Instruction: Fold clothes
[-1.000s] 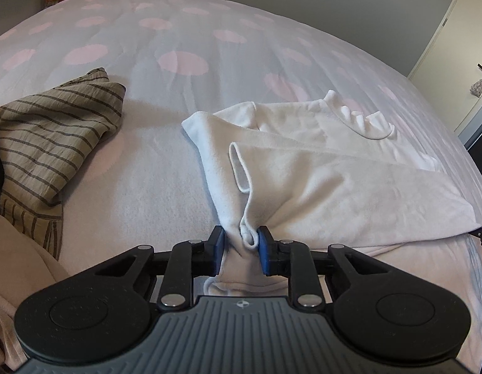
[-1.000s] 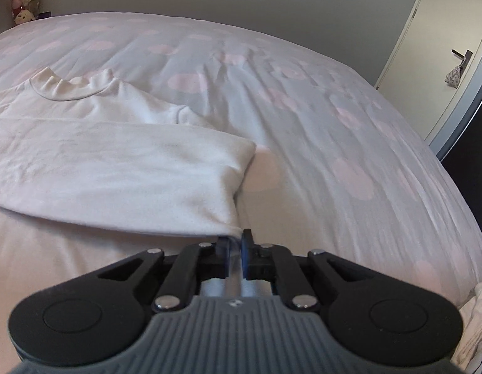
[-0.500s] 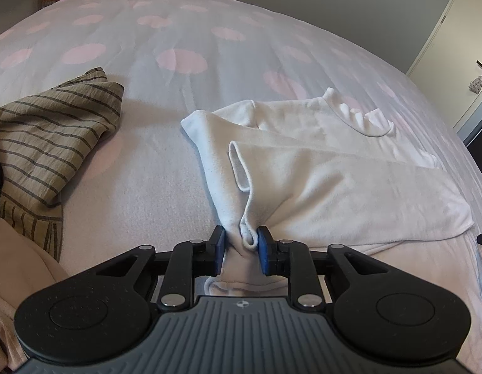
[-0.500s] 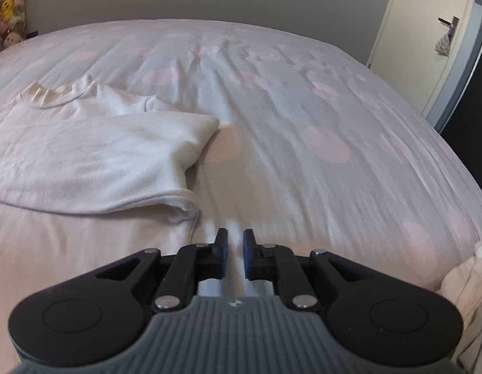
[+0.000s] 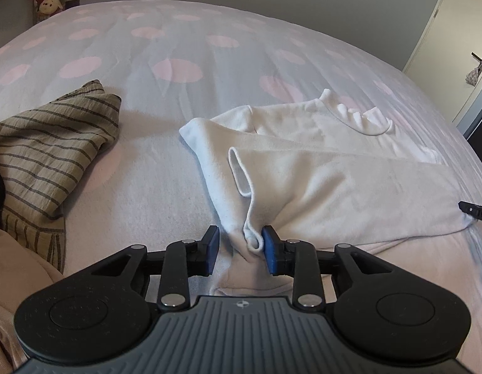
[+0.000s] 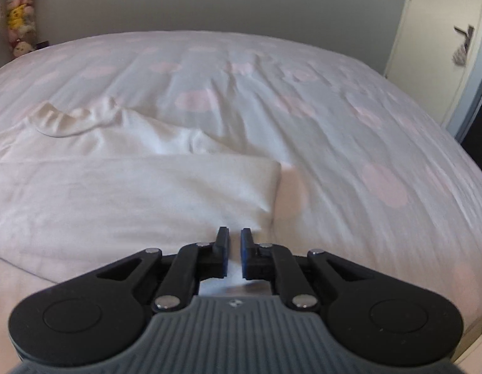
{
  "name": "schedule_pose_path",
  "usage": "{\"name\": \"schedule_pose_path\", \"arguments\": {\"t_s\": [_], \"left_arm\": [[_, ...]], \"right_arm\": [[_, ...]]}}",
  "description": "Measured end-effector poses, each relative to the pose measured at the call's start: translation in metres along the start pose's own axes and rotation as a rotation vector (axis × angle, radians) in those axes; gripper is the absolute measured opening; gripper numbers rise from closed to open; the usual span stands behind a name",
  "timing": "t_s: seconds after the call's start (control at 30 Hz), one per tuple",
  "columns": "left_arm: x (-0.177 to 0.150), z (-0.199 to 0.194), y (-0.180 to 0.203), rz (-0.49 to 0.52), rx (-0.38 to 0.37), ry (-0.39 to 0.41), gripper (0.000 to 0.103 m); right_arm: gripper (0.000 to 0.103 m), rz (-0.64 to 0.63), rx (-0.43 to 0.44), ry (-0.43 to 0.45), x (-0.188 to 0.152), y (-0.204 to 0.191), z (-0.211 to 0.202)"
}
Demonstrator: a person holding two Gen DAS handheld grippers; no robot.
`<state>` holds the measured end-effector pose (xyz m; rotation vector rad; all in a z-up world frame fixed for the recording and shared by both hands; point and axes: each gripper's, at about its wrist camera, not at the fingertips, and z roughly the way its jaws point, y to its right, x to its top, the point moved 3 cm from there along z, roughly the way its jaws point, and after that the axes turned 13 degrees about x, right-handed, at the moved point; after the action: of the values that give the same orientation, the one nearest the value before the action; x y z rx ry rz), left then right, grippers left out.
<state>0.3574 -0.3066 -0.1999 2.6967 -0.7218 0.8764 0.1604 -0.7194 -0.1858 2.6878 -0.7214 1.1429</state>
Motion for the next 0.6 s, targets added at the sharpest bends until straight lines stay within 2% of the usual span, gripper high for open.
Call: {"name": "schedule_pose_path", "arguments": {"t_s": [0.03, 0.1, 0.2, 0.3, 0.47, 0.53, 0.57, 0.6], "left_arm": [[0.0, 0.001, 0.0, 0.001, 0.0, -0.004, 0.027], [0.0, 0.001, -0.002, -0.012, -0.005, -0.011, 0.027], [0.0, 0.001, -0.002, -0.007, -0.002, -0.008, 0.027], [-0.001, 0.0, 0.0, 0.001, 0.007, -0.006, 0.027], [0.0, 0.001, -0.001, -0.012, 0.002, -0.008, 0.028], [-0.002, -0.003, 0.0, -0.008, 0.022, -0.004, 0.03], [-0.004, -0.007, 0.001, -0.003, 0.039, 0.0, 0.033], [-0.007, -0.012, 0.003, 0.0, 0.063, 0.004, 0.036]], "right_arm": [[0.001, 0.023, -0.024, 0.001, 0.0, 0.007, 0.0], [0.007, 0.068, -0.073, 0.004, -0.001, 0.021, -0.001], [0.007, 0.158, -0.041, 0.039, -0.001, 0.043, -0.014], [0.009, 0.114, -0.018, 0.073, -0.001, 0.041, -0.03], [0.009, 0.101, 0.034, 0.062, -0.012, 0.031, -0.048], [0.01, 0.103, 0.054, 0.042, -0.022, 0.026, -0.06], [0.014, 0.103, 0.066, 0.029, -0.029, 0.024, -0.067], [0.024, 0.103, 0.077, 0.016, -0.036, 0.022, -0.075]]}}
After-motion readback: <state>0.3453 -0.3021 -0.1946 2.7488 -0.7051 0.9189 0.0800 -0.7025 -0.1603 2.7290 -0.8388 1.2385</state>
